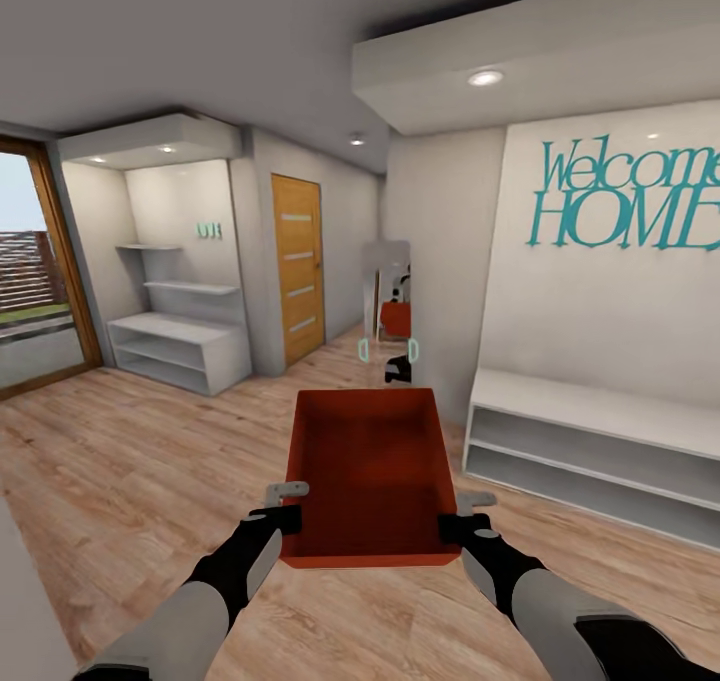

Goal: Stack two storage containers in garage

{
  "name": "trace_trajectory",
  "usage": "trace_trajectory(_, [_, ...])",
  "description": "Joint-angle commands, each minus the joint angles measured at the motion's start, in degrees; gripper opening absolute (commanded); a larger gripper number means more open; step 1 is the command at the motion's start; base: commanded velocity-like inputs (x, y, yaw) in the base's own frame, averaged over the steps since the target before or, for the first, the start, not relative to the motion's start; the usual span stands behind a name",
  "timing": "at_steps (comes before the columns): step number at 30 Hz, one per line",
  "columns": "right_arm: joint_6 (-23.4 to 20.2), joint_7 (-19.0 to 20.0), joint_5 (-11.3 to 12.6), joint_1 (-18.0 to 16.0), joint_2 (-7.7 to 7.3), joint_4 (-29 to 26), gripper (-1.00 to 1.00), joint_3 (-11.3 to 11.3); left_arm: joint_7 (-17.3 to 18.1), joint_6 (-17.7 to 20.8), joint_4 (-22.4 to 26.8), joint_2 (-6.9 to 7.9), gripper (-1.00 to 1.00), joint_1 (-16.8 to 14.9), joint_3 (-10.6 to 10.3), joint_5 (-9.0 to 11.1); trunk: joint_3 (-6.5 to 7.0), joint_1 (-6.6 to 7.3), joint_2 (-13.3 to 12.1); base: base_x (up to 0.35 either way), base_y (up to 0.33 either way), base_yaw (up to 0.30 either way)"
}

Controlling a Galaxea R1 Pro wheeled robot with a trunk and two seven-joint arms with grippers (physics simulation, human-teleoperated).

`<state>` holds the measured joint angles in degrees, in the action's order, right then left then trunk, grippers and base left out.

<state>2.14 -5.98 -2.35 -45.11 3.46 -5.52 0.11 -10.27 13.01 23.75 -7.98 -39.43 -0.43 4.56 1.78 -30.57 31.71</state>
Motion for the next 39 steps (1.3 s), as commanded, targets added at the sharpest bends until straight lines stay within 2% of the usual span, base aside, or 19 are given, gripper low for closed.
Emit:
trace_trajectory(1, [0.1, -0.1, -0.4, -0.1, 0.01, -0.5, -1.0, -2.1, -1.6, 0.4, 0.0, 1.82, -1.0, 0.1, -0.4, -0.3, -0.02, -0.05, 0.0, 0.324, 0.0, 0.0])
trace_trajectory(14, [-0.1, -0.1, -0.5, -0.1, -0.08, -0.5, -1.0, -2.1, -1.6, 0.4, 0.0, 1.82, -1.0, 0.1, -0.4, -0.3, -0.02, -0.05, 0.0, 0.324, 0.0, 0.007])
trace_trajectory(30, [-0.1, -0.1, -0.4, -0.1, -0.12, -0.5, -1.0, -2.1, -1.6, 0.4, 0.0, 1.82, -1.0, 0.1, -0.4, -0.3, -0.02, -0.05, 0.0, 0.324, 0.0, 0.246])
trace_trajectory(39, [0.0, -0.1, -0.4, -0.1, -0.12, -0.5, -1.0, -2.1, -1.6, 0.4, 0.0, 1.82, -1.0, 0.1, -0.4, -0.3, -0.02, -0.05, 0.0, 0.324, 0.0, 0.023])
